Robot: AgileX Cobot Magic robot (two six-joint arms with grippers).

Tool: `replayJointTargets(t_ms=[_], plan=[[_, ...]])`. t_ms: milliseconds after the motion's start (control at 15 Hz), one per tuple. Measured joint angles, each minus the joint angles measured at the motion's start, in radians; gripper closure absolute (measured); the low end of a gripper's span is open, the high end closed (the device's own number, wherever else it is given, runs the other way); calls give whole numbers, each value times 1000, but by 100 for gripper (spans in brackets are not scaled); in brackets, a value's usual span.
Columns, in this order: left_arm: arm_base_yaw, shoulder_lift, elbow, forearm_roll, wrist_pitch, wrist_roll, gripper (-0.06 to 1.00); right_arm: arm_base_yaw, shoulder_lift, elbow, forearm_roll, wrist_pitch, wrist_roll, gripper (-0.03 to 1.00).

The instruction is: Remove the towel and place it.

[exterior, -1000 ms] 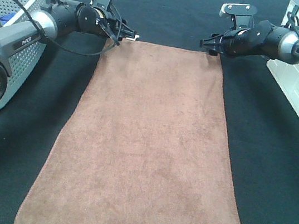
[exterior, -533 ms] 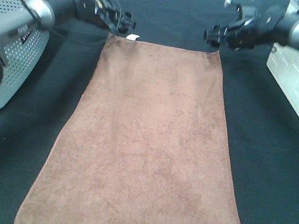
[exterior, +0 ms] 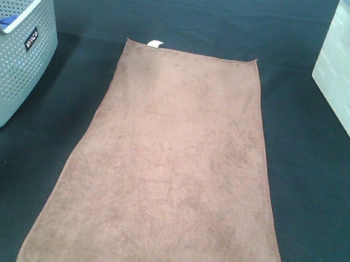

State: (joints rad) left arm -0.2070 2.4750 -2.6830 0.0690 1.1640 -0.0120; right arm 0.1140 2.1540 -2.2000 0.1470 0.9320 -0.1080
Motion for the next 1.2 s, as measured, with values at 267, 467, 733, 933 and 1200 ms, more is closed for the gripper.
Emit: replayJointTargets(t_ms=[267,467,733,933,1200], plan=[[133,-133,3,19,48,-24,8,-94,-131,-1,-56,228,71,22],[186,-274,165,-14,48,-30,8,-90,-200,16,-63,278,96,22],[226,-628,691,-12,48,-23,8,-90,-502,419,-78,275,99,22],[231,-996,1125,-11,-19,-24,8,-90,-893,837,-98,286,95,22],[231,-1446,1523,-11,-49,-42,8,-90,-1324,1161,-107,289,98,22]])
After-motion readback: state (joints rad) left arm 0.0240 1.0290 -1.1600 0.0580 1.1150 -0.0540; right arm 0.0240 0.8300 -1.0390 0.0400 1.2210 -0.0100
